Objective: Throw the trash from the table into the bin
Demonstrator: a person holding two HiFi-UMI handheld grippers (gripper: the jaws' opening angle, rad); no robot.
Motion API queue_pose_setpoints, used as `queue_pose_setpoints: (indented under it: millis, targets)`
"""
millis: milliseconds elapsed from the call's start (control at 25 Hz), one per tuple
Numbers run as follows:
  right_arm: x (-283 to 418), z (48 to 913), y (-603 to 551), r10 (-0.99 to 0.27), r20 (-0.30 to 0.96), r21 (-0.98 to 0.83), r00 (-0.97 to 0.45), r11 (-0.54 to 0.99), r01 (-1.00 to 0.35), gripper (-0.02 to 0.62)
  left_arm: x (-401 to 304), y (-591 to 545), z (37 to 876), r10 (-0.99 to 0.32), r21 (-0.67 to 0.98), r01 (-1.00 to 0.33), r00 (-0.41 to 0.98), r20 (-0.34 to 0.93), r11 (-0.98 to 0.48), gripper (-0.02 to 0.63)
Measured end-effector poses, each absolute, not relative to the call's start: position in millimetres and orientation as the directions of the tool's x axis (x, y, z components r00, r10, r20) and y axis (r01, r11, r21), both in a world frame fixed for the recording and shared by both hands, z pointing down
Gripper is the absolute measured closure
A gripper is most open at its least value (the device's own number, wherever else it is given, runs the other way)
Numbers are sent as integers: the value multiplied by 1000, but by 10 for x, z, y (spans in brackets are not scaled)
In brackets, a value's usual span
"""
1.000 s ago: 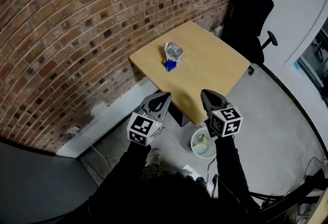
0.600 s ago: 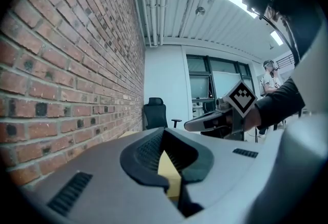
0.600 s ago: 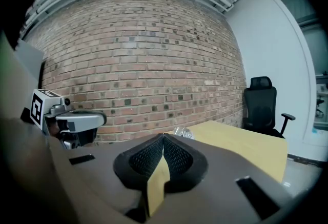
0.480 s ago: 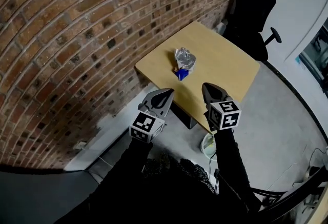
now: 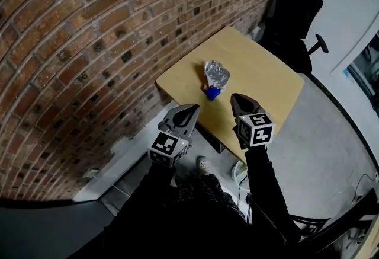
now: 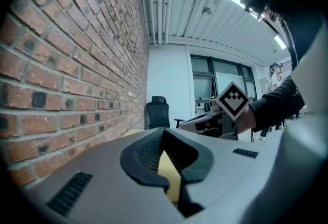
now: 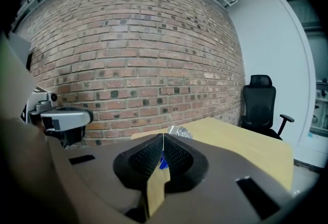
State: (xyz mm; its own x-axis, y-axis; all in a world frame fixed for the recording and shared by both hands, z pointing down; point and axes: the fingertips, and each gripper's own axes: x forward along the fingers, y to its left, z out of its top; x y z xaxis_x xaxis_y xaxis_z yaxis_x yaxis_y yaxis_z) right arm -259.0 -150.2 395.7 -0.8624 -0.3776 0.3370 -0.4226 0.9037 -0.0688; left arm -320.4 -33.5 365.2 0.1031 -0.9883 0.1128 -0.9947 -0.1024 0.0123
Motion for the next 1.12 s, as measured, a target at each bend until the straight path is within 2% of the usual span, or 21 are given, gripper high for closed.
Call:
queue_pose_setpoints:
  millis: [320,520,680,760,1120]
  targets:
    - [-2917,4103,-1917,-348,366,-78,-863,912,-402,580,-3480,-736,3635,-991,7,-998,64,118,-64,598]
    - [-3042,4221,-2237,-385,396,-85,-834,889,-451,572,-3588,-959,3636,-991,7,-998,56,122,-55,598]
    - [-3158,4434,-2361,-352,452,-138,-820,880,-454,433,-3630,-1072,3720,-988,1,-998,62,141,-62,598]
    - [-3186,4554,-2414,-349,483,-149,-803,871,-469,391,-3626,-1111,3750,-987,9,-998,66,147,-65,598]
    - [-3437,4951,-2501,-326,573,-186,-752,842,-506,382,-3642,-1147,3842,-981,-20,-997,72,180,-76,598]
